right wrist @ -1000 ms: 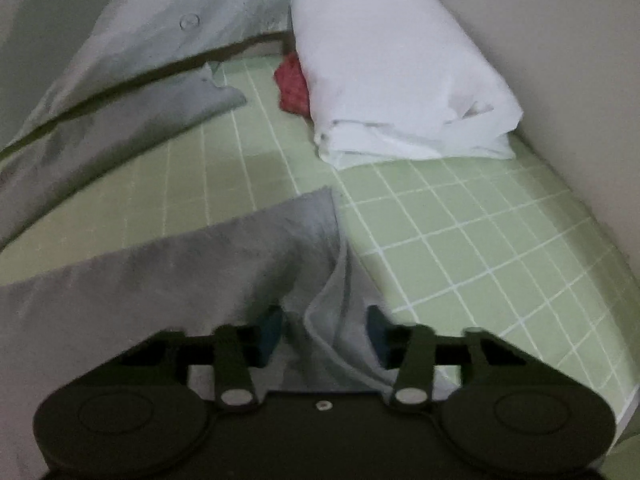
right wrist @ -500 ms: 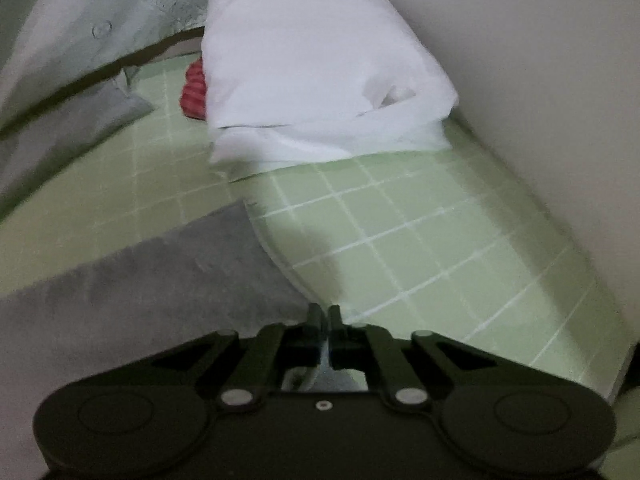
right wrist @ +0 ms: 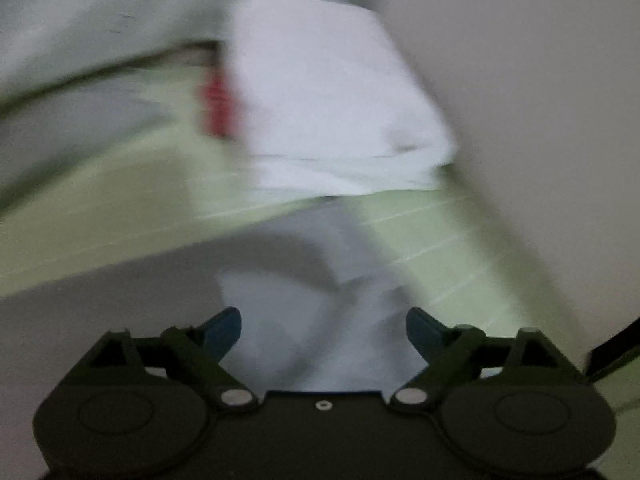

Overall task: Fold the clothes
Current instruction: 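Grasp the elastic cuff of the grey garment with the left gripper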

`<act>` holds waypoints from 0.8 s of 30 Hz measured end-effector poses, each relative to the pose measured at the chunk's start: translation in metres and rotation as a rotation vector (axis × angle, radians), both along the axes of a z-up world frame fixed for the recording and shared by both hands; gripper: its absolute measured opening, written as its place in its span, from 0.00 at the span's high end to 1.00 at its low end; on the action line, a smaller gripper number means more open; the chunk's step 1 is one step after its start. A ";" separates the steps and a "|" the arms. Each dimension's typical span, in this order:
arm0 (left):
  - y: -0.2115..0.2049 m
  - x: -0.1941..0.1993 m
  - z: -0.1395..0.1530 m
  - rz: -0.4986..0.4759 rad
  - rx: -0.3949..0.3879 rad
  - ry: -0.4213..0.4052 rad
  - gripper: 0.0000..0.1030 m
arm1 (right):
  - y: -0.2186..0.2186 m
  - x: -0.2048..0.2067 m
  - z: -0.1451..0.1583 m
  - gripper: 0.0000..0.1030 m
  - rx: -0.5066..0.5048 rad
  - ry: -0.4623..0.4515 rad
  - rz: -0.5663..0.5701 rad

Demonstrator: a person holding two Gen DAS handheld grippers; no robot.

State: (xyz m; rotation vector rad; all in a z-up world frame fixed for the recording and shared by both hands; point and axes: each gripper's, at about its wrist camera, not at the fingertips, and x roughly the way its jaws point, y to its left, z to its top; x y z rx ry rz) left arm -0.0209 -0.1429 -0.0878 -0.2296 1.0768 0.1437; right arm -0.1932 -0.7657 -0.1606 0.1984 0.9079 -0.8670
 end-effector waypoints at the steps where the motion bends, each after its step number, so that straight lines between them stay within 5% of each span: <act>1: 0.007 0.010 -0.001 0.000 -0.008 -0.006 0.29 | 0.022 0.003 0.000 0.12 0.046 -0.025 0.013; 9: 0.037 0.113 -0.022 -0.113 -0.076 -0.001 0.29 | 0.153 0.023 0.009 0.11 0.276 -0.138 -0.009; 14: 0.036 0.165 -0.041 -0.206 -0.092 0.031 0.30 | 0.187 0.028 0.014 0.11 0.243 -0.091 -0.030; 16: 0.035 0.177 -0.045 -0.244 -0.097 0.038 0.37 | 0.191 0.026 0.016 0.11 0.238 -0.071 -0.061; 20: 0.041 0.169 -0.038 -0.255 -0.126 -0.024 0.88 | 0.209 0.014 0.018 0.11 0.237 -0.078 -0.098; 24: 0.048 0.157 -0.026 -0.246 -0.148 -0.097 0.92 | 0.221 0.006 0.011 0.11 0.238 -0.077 -0.089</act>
